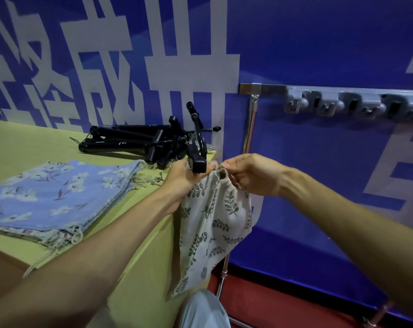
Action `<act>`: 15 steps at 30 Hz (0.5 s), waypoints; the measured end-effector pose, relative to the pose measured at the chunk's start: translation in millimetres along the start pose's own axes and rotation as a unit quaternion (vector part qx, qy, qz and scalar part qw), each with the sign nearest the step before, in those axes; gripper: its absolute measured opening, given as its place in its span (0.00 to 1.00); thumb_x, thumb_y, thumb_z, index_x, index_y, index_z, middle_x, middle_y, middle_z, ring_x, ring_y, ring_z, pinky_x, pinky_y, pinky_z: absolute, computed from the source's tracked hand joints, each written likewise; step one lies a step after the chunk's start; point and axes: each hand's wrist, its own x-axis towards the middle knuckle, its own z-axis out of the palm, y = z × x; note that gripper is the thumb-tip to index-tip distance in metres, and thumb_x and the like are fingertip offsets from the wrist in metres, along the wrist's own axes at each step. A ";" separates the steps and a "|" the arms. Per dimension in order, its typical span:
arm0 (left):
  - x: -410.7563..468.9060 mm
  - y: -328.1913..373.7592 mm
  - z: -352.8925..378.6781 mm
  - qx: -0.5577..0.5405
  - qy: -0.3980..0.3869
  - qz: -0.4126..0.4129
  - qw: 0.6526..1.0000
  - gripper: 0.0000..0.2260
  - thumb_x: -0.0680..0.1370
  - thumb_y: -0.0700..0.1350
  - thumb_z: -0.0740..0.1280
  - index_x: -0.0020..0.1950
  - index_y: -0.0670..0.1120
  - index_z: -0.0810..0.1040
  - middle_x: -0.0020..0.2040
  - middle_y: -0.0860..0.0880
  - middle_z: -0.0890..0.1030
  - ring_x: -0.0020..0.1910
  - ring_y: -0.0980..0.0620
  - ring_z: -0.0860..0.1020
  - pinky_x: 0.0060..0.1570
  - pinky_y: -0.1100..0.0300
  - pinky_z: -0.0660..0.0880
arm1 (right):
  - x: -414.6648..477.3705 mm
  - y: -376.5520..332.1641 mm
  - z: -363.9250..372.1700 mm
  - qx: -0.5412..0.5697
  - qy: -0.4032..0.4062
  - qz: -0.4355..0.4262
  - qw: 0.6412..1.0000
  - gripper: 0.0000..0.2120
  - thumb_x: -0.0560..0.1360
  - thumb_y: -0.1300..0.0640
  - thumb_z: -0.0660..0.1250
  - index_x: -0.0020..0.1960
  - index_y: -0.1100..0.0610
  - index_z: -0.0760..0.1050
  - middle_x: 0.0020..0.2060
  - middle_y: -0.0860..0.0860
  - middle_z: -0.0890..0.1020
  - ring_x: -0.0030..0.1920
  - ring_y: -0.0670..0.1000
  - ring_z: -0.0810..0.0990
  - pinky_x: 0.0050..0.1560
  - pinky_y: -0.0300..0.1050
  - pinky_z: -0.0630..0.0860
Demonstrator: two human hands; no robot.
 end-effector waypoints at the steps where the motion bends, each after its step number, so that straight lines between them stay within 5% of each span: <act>1: 0.3 -0.1 1.2 -0.001 0.000 0.002 1.000 0.13 0.71 0.49 0.75 0.51 0.42 0.83 0.51 0.46 0.85 0.54 0.47 0.82 0.62 0.49 0.75 | 0.7 -1.2 0.0 -0.006 -0.012 0.012 1.000 0.10 0.76 0.61 0.62 0.38 0.57 0.78 0.33 0.49 0.75 0.33 0.46 0.71 0.37 0.37 0.68; 6: 1.7 -4.8 1.3 0.024 -0.012 0.021 0.999 0.04 0.74 0.46 0.73 0.42 0.47 0.82 0.45 0.52 0.86 0.49 0.54 0.83 0.51 0.61 0.77 | -3.9 -16.0 -10.6 -0.103 0.057 0.056 0.991 0.07 0.78 0.65 0.59 0.42 0.60 0.73 0.34 0.54 0.75 0.32 0.48 0.74 0.36 0.40 0.73; 9: -1.7 -6.2 3.5 0.031 -0.046 0.042 0.998 0.13 0.76 0.43 0.71 0.32 0.51 0.74 0.27 0.61 0.79 0.31 0.66 0.77 0.34 0.74 0.70 | -7.7 -17.5 -13.9 -0.117 0.022 0.114 0.986 0.04 0.76 0.64 0.60 0.45 0.62 0.73 0.36 0.56 0.75 0.34 0.51 0.75 0.41 0.45 0.75; 12: -3.4 -10.1 5.1 0.052 -0.065 0.047 0.995 0.13 0.76 0.45 0.71 0.34 0.49 0.71 0.26 0.59 0.76 0.28 0.65 0.74 0.32 0.74 0.68 | -11.9 -17.1 -11.2 -0.101 0.011 0.153 0.983 0.04 0.77 0.65 0.59 0.44 0.63 0.72 0.33 0.57 0.75 0.32 0.52 0.76 0.41 0.46 0.75; 15: -4.2 -14.1 3.5 0.059 -0.086 0.049 0.993 0.12 0.75 0.45 0.71 0.35 0.48 0.72 0.24 0.61 0.75 0.26 0.66 0.73 0.30 0.76 0.67 | -14.8 -17.4 -13.9 -0.204 0.024 0.159 0.966 0.05 0.78 0.65 0.60 0.49 0.65 0.74 0.37 0.61 0.76 0.33 0.53 0.78 0.37 0.44 0.79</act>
